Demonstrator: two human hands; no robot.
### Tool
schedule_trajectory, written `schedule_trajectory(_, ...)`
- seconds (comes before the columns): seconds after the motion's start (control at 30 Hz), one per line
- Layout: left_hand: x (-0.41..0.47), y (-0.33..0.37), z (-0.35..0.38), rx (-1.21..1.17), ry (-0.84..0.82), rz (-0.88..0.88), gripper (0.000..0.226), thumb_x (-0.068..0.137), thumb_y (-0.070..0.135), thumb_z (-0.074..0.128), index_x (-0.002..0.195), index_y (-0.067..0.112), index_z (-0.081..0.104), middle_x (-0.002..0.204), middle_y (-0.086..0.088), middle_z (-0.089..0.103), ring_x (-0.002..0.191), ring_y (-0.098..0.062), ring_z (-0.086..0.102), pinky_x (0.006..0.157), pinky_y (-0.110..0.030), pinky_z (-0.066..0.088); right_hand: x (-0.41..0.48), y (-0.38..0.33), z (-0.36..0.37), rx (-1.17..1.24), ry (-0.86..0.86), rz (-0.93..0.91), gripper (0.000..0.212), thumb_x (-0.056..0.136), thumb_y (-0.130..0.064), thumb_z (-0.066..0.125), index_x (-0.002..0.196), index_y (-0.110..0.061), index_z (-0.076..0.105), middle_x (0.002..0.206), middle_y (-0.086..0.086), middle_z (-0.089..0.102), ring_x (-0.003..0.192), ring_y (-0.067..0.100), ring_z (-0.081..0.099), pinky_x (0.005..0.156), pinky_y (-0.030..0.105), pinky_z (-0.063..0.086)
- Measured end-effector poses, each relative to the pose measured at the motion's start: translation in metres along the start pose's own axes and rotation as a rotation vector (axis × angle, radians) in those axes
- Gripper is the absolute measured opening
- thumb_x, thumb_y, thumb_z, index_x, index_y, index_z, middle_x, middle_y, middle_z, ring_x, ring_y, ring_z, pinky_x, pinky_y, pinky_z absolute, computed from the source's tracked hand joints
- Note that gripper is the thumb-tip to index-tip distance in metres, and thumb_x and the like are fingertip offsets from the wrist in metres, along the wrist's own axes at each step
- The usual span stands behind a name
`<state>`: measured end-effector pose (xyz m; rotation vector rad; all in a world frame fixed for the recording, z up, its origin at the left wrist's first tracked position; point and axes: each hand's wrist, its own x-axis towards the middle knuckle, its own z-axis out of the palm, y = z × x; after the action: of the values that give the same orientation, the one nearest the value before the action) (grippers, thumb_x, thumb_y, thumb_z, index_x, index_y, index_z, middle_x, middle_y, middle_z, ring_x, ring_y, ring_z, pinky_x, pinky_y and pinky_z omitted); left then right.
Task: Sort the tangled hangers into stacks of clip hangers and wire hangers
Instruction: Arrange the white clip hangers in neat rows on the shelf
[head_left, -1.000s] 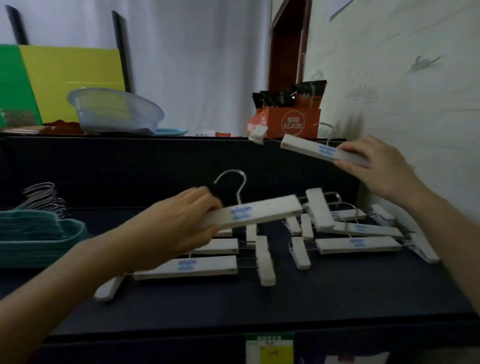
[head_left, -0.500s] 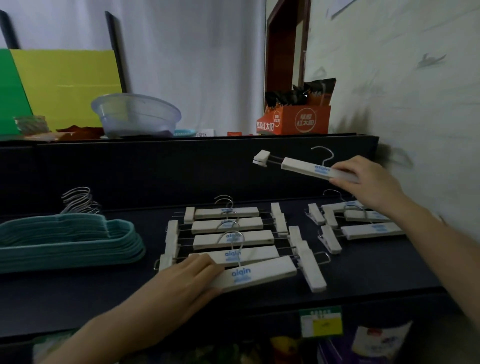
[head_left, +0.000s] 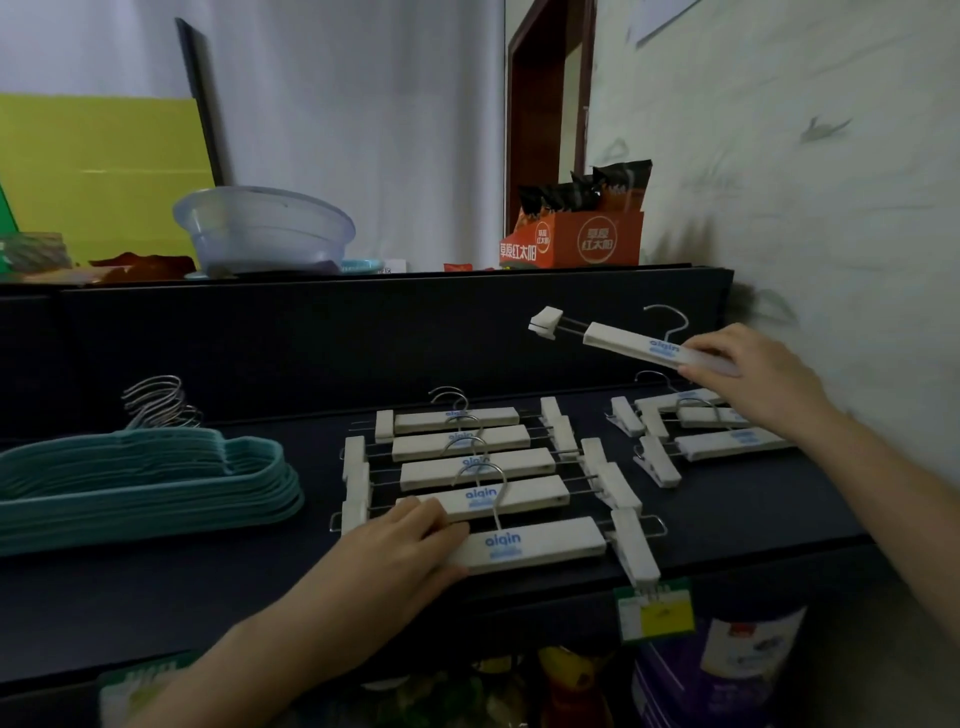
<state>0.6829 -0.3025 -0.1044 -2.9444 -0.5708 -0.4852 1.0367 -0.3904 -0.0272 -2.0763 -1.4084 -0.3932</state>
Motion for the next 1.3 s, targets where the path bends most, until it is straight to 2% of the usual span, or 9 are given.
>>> schedule_trajectory(0.1, 0.0, -0.004, -0.001, 0.033, -0.005, 0.012, 0.043, 0.094, 0.053, 0.018, 0.11, 0.037, 0.055, 0.093, 0.023, 0.055, 0.08, 0.007, 0.054, 0.063, -0.005, 0.042, -0.003, -0.003, 0.0, 0.004, -0.017, 0.011, 0.03, 0.089, -0.032, 0.057, 0.116, -0.02, 0.063, 0.101, -0.005, 0.047, 0.088, 0.018, 0.049, 0.07, 0.033, 0.038)
schedule_trajectory(0.17, 0.002, -0.002, -0.008, 0.063, -0.013, 0.024, 0.037, 0.089, 0.054, 0.028, 0.109, 0.038, 0.055, 0.094, 0.02, 0.057, 0.083, 0.002, 0.056, 0.066, -0.01, 0.042, -0.006, -0.003, -0.001, -0.005, -0.03, 0.02, 0.03, 0.089, -0.033, 0.058, 0.116, -0.02, 0.063, 0.102, -0.004, 0.047, 0.09, 0.019, 0.05, 0.071, 0.033, 0.038)
schedule_trajectory(0.27, 0.007, 0.003, -0.016, 0.05, -0.033, 0.031, 0.055, 0.083, 0.055, 0.021, 0.12, 0.03, 0.052, 0.112, 0.011, 0.055, 0.104, -0.01, 0.053, 0.083, -0.024, 0.044, -0.011, 0.002, -0.003, -0.012, -0.039, 0.032, 0.03, 0.088, -0.033, 0.058, 0.116, -0.02, 0.063, 0.101, -0.005, 0.047, 0.093, 0.022, 0.053, 0.074, 0.036, 0.042)
schedule_trajectory(0.47, 0.031, 0.025, -0.03, 0.007, 0.005, 0.033, 0.071, 0.075, 0.061, 0.007, 0.128, 0.032, 0.045, 0.124, 0.015, 0.049, 0.114, -0.004, 0.044, 0.095, -0.021, 0.034, -0.01, 0.027, -0.008, -0.043, -0.056, 0.038, 0.03, 0.088, -0.033, 0.058, 0.115, -0.022, 0.063, 0.101, -0.004, 0.049, 0.092, 0.023, 0.054, 0.073, 0.035, 0.041)
schedule_trajectory(0.6, 0.073, 0.048, -0.041, -0.006, 0.076, 0.055, 0.051, 0.087, 0.051, 0.022, 0.12, 0.028, 0.054, 0.114, 0.011, 0.057, 0.107, -0.007, 0.048, 0.09, -0.022, 0.038, 0.003, 0.05, -0.01, -0.042, -0.069, 0.033, 0.029, 0.088, -0.035, 0.058, 0.114, -0.023, 0.064, 0.101, -0.002, 0.052, 0.093, 0.024, 0.054, 0.075, 0.037, 0.043)
schedule_trajectory(0.73, 0.143, 0.071, -0.039, 0.028, -0.012, 0.063, 0.038, 0.093, 0.046, 0.038, 0.12, 0.025, 0.053, 0.114, 0.006, 0.056, 0.105, -0.01, 0.046, 0.089, -0.028, 0.042, 0.02, 0.075, -0.017, -0.045, -0.075, 0.033, 0.028, 0.087, -0.039, 0.058, 0.111, -0.026, 0.065, 0.109, 0.002, 0.059, 0.099, 0.025, 0.056, 0.079, 0.039, 0.045)
schedule_trajectory(1.0, 0.274, 0.093, 0.023, 0.088, -0.269, -0.013, 0.088, 0.072, 0.079, 0.04, 0.132, 0.014, 0.042, 0.131, -0.006, 0.051, 0.114, -0.024, 0.049, 0.094, -0.041, 0.045, 0.051, 0.128, -0.019, -0.029, -0.135, -0.028, 0.028, 0.086, -0.036, 0.06, 0.11, -0.024, 0.065, 0.11, 0.002, 0.059, 0.1, 0.024, 0.057, 0.086, 0.041, 0.046)
schedule_trajectory(1.17, 0.319, 0.091, 0.057, -0.088, -0.522, -0.139, 0.104, 0.065, 0.082, 0.047, 0.146, 0.034, 0.002, 0.158, -0.003, 0.008, 0.142, -0.029, 0.016, 0.114, -0.049, 0.02, 0.064, 0.15, -0.01, 0.009, -0.149, -0.056, 0.028, 0.086, -0.034, 0.061, 0.112, -0.022, 0.066, 0.112, 0.003, 0.06, 0.099, 0.022, 0.057, 0.086, 0.04, 0.047)
schedule_trajectory(1.3, 0.325, 0.092, 0.065, -0.114, -0.562, -0.101, 0.091, 0.072, 0.078, 0.042, 0.145, 0.04, 0.003, 0.154, -0.002, 0.014, 0.138, -0.03, 0.021, 0.11, -0.047, 0.024, 0.072, 0.161, -0.002, 0.03, -0.179, -0.07, 0.03, 0.086, -0.034, 0.061, 0.113, -0.022, 0.065, 0.111, 0.003, 0.06, 0.1, 0.021, 0.057, 0.088, 0.043, 0.047)
